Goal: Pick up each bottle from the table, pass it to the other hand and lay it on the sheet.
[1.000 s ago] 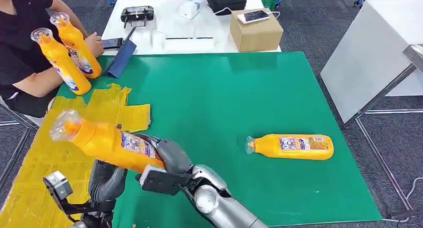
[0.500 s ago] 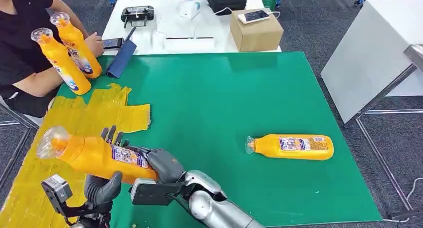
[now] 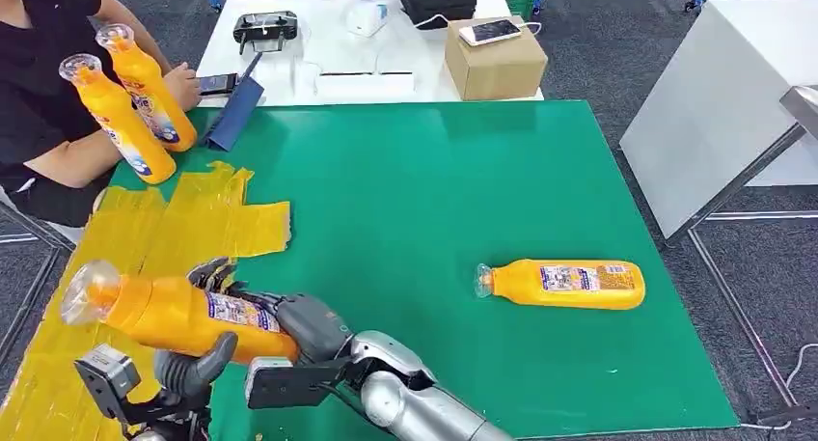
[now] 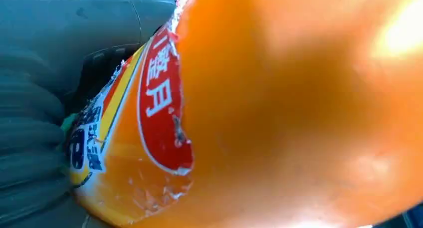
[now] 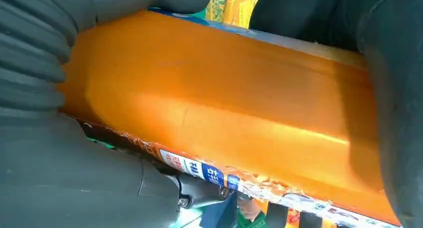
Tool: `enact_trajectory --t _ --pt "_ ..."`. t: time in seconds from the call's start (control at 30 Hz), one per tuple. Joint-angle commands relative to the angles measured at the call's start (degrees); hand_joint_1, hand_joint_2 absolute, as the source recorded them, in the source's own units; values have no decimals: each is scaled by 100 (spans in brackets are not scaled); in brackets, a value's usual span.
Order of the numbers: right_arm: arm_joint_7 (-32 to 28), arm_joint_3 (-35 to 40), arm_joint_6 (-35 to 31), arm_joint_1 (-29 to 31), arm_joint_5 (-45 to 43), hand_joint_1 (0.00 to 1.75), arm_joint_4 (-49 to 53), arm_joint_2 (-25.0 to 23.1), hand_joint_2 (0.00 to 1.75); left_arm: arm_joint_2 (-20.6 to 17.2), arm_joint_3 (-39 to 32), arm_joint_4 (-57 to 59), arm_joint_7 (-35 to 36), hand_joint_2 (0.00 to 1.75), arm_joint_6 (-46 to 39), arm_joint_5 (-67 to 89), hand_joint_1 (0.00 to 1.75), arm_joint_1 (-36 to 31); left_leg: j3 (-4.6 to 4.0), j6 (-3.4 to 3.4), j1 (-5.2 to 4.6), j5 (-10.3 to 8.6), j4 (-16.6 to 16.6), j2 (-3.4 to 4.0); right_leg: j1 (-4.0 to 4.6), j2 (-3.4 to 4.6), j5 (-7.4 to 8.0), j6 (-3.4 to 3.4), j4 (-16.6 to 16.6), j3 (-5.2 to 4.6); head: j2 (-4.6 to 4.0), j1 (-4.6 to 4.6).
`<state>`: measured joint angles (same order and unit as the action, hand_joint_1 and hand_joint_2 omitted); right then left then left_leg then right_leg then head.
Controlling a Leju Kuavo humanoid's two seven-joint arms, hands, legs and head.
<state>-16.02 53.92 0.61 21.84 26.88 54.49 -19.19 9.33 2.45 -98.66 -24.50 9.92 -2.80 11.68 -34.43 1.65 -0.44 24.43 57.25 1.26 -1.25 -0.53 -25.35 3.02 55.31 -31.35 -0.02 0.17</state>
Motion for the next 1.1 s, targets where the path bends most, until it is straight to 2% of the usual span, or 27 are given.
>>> enact_trajectory --t 0.03,0.07,0.17,0.23,0.27,0.3,0.4,0.5,0.53,0.6,0.67,0.73,0.8,0.83,0.87,0.97,1.03,1.1 --pt "-67 562 38 -339 126 175 -263 208 175 139 -42 211 10 175 24 -110 175 -597 8 -8 9 -4 -5 -31 8 -24 -2 -10 -11 19 0 2" --pt "-64 533 18 -358 132 175 -240 228 175 136 -58 209 4 175 26 -122 175 -592 15 -14 15 -3 -5 -48 14 -34 -5 -17 -14 29 0 0" --pt "-19 416 -94 -426 201 175 -165 283 175 124 -117 182 -11 175 50 -150 175 -569 7 -7 6 -4 -5 -29 6 -24 -3 -9 -9 -39 0 0" --pt "58 319 -254 -450 265 175 -59 401 175 126 -164 121 -55 175 14 -101 175 -528 3 -9 9 -5 -6 -33 8 -27 -2 -11 -12 -42 0 2" --pt "122 206 -441 -522 371 136 91 475 175 126 -198 55 -130 175 -79 70 175 -496 7 -13 13 -5 -6 -46 12 -34 -3 -16 -15 -33 0 -2" --pt "206 50 -661 -625 545 0 330 593 175 130 -251 -73 -280 175 -282 413 175 -443 4 -11 12 -4 -6 -41 11 -32 -3 -13 -15 -37 0 -2" --pt "421 -264 -820 -833 820 0 911 839 175 145 -400 -348 -424 175 -580 875 175 -327 -1 -9 11 -2 -3 -45 11 -36 -6 -12 -14 -38 0 0" --pt "421 -264 -820 -833 820 0 911 839 175 145 -400 -348 -424 175 -580 875 175 -327 -22 -9 6 -3 -3 -30 6 -19 -1 -11 -10 -14 0 0" --pt "477 -332 -873 -887 842 0 960 810 0 129 -398 -349 -479 175 -734 1148 175 -334 -21 -7 8 0 -1 -20 9 -10 0 -8 -9 -8 0 2" --pt "515 -747 -961 -1166 791 0 1478 940 0 113 -524 -371 -605 175 -1224 1899 175 -352 -10 -10 7 2 0 -31 8 -18 -4 -11 -7 5 0 0" --pt "624 -1231 -999 -1291 754 0 2174 1333 0 -29 -703 -279 -520 175 -1793 2842 175 -452 -13 -12 9 0 4 -51 10 -37 -8 -13 -5 8 0 0" --pt "507 -1726 -742 -1344 609 0 2697 1719 0 -343 -858 135 -112 175 -2605 4715 175 -588 -18 -5 2 -6 -2 -38 3 -29 0 -6 -7 -7 0 0" --pt "400 -2084 -474 -1369 422 0 3044 2070 0 -582 -1040 736 358 175 -3277 6207 175 -675 -1 -15 11 -5 -1 -62 11 -41 -3 -19 -12 19 0 0" --pt "279 -2234 -408 -1399 269 0 3157 2180 0 -666 -1074 1000 494 175 -3451 6607 175 -698 -6 -12 7 -7 -3 -52 8 -34 1 -14 -12 13 0 0" --pt "219 -2360 -351 -1427 195 0 3242 2272 0 -770 -1067 1270 597 175 -3501 6901 175 -728 -2 -11 3 -11 -9 -60 3 -39 2 -14 -15 18 0 2" --pt "90 -2587 -142 -1384 -65 0 3344 2415 0 -1185 -1005 2106 809 175 -2948 7005 175 -849 15 -20 9 -12 -14 -69 9 -39 5 -23 -24 37 0 0" --pt "9 -2659 -13 -1322 -242 0 3450 2544 0 -1417 -935 2995 1399 175 -3244 8210 175 -1021 7 -8 -2 -12 -13 -36 -3 -15 8 -12 -15 18 0 0" --pt "-7 -2650 7 -1310 -258 0 3524 2591 0 -1502 -884 3569 1588 175 -3416 8663 175 -1149 4 -6 -8 -13 -15 -34 -7 -18 11 -4 -14 13 0 -2"
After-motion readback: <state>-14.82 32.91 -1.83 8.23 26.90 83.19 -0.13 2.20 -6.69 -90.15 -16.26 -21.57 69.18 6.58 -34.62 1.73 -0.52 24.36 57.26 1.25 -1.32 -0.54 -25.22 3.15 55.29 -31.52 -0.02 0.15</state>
